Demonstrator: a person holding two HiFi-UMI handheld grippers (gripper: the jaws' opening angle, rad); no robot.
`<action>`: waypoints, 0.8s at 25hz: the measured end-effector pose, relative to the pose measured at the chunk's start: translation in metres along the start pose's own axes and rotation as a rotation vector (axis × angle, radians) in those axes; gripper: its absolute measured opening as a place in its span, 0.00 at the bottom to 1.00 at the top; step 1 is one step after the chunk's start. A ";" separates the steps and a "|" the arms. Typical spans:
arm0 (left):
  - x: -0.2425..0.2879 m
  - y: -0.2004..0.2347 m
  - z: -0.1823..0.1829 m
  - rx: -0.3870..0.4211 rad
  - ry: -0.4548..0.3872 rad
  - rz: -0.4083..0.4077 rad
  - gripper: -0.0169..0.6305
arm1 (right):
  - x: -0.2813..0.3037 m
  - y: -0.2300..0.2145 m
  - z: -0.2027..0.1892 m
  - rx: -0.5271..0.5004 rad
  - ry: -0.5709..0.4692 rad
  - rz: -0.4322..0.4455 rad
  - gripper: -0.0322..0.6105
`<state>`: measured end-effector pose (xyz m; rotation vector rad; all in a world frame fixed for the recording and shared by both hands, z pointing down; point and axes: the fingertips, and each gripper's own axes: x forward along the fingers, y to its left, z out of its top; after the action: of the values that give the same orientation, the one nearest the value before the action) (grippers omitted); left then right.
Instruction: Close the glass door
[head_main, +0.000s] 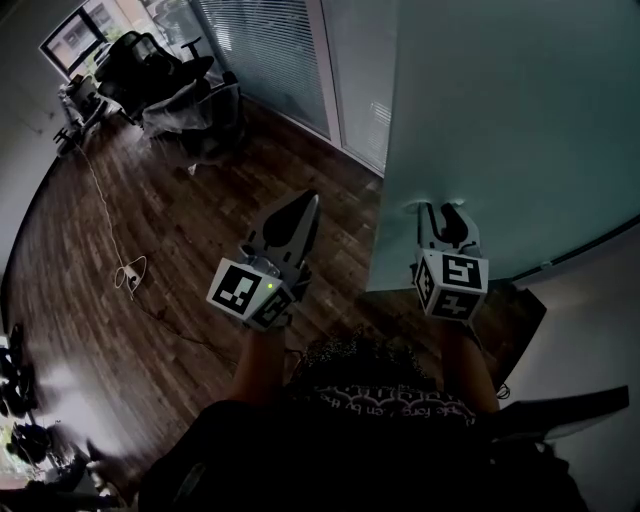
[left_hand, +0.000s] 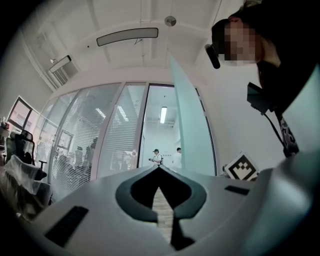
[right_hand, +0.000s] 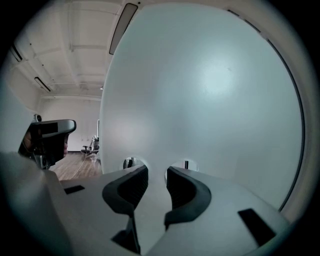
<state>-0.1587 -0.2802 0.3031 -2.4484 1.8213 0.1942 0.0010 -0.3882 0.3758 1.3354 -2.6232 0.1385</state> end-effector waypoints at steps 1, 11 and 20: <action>0.003 0.004 0.001 0.002 -0.001 0.001 0.03 | 0.005 -0.001 0.001 0.001 0.000 -0.004 0.23; 0.052 0.067 -0.006 -0.025 -0.016 -0.050 0.03 | 0.061 -0.010 0.013 0.014 -0.026 -0.082 0.23; 0.115 0.145 -0.005 -0.028 -0.024 -0.135 0.03 | 0.118 -0.027 0.026 0.057 -0.014 -0.176 0.23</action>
<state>-0.2648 -0.4316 0.2915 -2.5641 1.6480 0.2403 -0.0481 -0.5017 0.3754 1.5832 -2.5152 0.1789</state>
